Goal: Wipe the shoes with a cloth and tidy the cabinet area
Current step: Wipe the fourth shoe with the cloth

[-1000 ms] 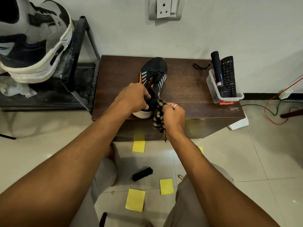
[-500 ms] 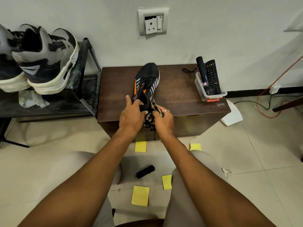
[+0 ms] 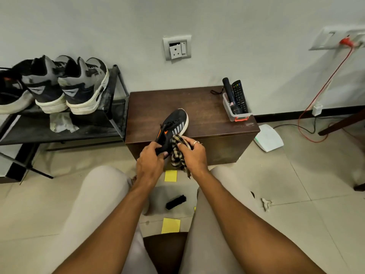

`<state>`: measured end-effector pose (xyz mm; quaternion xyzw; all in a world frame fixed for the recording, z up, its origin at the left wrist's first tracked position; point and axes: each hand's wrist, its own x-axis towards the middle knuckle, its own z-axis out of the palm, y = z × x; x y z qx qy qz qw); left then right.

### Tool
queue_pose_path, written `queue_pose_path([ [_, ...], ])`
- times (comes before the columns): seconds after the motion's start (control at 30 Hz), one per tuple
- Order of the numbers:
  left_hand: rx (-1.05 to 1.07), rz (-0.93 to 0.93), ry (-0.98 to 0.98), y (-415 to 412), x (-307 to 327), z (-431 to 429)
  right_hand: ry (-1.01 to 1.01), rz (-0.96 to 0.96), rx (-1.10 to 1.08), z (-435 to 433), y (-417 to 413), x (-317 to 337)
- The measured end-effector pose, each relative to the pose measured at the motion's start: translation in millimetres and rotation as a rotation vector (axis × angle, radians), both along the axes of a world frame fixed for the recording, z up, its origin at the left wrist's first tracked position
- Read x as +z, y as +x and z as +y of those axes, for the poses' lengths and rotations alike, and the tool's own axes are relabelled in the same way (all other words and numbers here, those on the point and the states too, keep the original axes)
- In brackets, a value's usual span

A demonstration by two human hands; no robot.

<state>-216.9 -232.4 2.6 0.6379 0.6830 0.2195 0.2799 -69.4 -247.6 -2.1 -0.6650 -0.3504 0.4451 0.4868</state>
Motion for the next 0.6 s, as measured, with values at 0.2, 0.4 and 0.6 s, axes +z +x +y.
queue_pose_path([
  [0.2,0.022,-0.069,0.073,-21.7,37.4,-34.7,0.012,0.121,-0.068,-24.7,-5.6,30.4],
  [0.4,0.129,-0.214,0.132,-63.8,97.2,-52.9,0.101,0.288,0.102,-28.3,-28.8,74.0],
  [0.6,0.249,-0.258,0.229,-122.5,153.9,-68.2,0.168,0.316,0.313,-16.9,-77.7,137.4],
])
